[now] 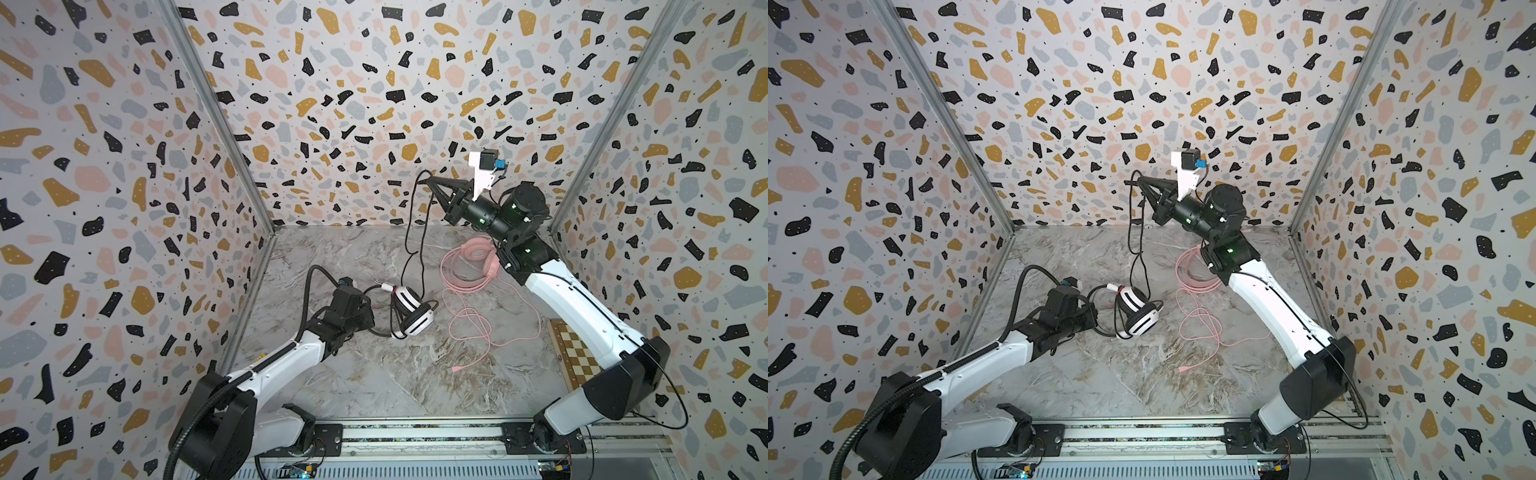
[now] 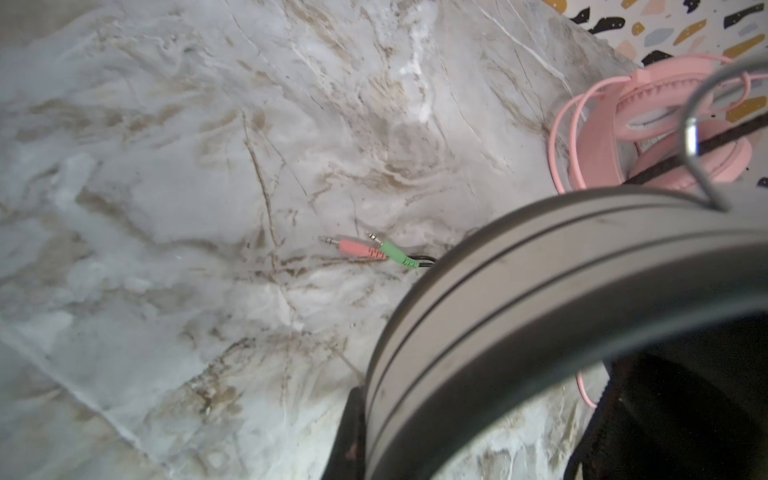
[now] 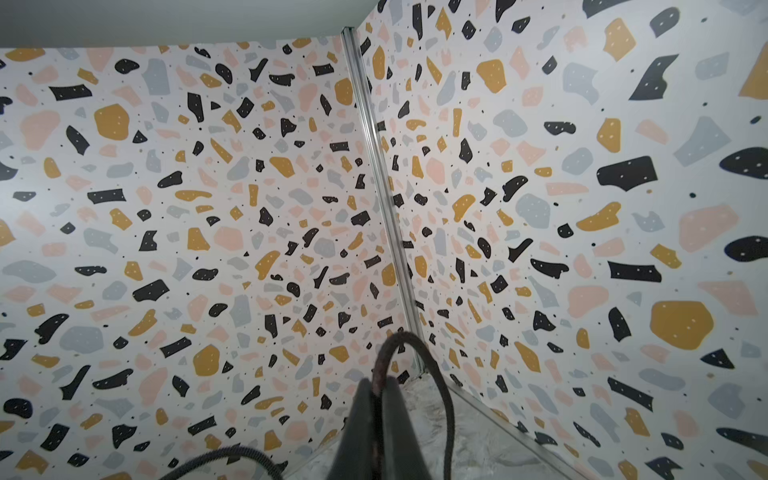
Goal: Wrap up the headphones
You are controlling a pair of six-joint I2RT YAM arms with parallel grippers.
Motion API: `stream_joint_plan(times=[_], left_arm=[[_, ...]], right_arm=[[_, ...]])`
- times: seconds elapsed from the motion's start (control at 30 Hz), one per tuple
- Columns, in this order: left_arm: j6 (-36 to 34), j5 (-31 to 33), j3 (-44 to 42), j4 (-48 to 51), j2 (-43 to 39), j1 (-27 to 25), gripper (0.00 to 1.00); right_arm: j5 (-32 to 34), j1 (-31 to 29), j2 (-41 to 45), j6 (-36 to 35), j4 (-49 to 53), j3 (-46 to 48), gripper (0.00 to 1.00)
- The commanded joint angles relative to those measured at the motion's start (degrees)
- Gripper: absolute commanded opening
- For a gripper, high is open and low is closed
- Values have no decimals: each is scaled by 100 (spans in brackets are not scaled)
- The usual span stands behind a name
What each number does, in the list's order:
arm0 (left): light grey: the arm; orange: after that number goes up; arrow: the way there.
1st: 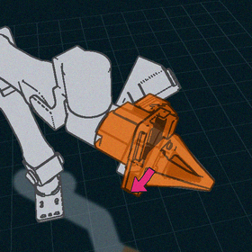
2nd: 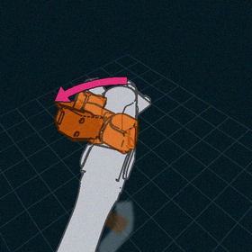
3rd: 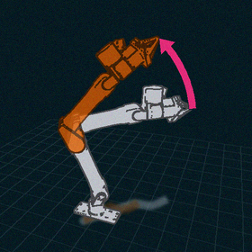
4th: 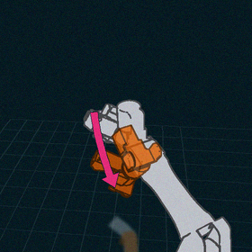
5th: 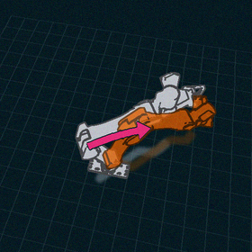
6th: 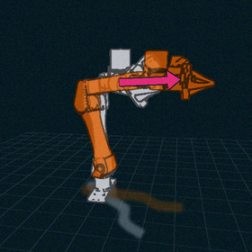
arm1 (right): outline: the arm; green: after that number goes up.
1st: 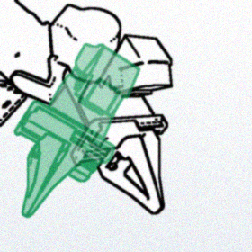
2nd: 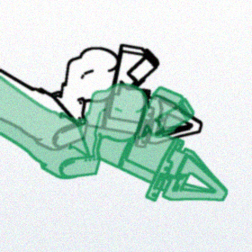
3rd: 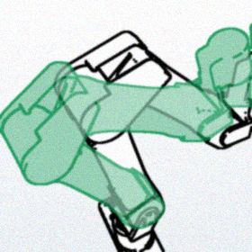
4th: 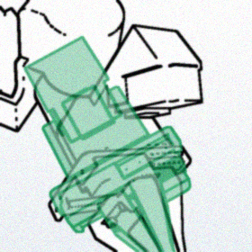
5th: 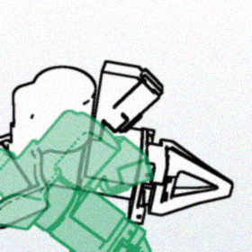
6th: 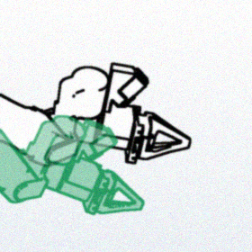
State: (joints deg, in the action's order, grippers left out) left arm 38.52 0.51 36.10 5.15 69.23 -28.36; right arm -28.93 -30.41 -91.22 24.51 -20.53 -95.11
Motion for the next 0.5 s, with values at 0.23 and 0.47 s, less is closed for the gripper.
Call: stream_joint_plan(times=[0.23,0.47], left_arm=[[-184,521,172,-246,-318,-1025,0],[-311,764,399,-119,-267,-1427,0]], right_arm=[[-687,-56,-1415,296,263,-2011,0],[-534,-9,-2230,-2,780,-3335,0]])
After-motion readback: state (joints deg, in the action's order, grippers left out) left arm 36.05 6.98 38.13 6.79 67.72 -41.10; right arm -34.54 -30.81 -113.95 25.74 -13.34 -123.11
